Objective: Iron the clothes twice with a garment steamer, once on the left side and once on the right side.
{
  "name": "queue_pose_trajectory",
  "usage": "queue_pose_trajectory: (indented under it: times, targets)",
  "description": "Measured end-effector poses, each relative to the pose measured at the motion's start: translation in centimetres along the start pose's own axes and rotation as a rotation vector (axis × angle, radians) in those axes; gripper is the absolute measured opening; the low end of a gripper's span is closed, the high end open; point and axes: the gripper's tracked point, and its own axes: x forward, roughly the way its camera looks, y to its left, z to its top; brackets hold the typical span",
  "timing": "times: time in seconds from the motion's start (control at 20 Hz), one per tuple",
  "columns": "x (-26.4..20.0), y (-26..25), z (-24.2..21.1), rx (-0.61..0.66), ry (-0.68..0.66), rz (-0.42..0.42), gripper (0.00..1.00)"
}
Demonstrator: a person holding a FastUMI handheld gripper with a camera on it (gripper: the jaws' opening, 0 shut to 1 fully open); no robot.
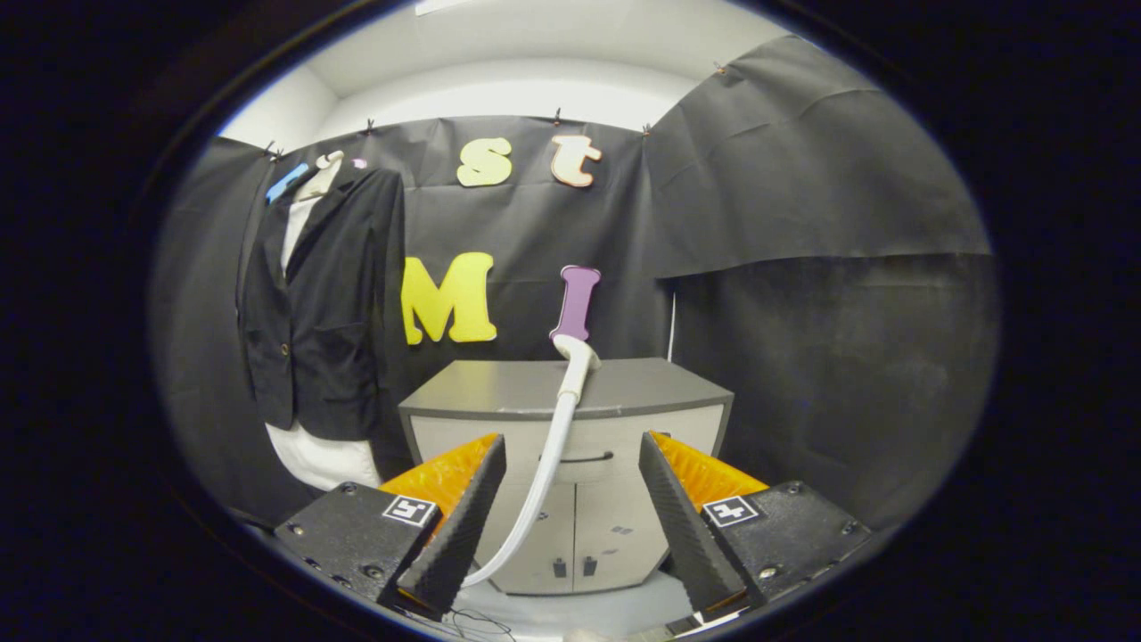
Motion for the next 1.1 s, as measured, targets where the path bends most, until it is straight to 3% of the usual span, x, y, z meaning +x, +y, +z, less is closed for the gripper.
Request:
queue_pose_trajectory:
  times: [0.6,1.1]
  targets:
    - [16.9,-2.0,7.3,-0.003,0.022,0.081,0.94]
    - [28.4,-0.4,2.7,0.005,0.217,0.171,0.94]
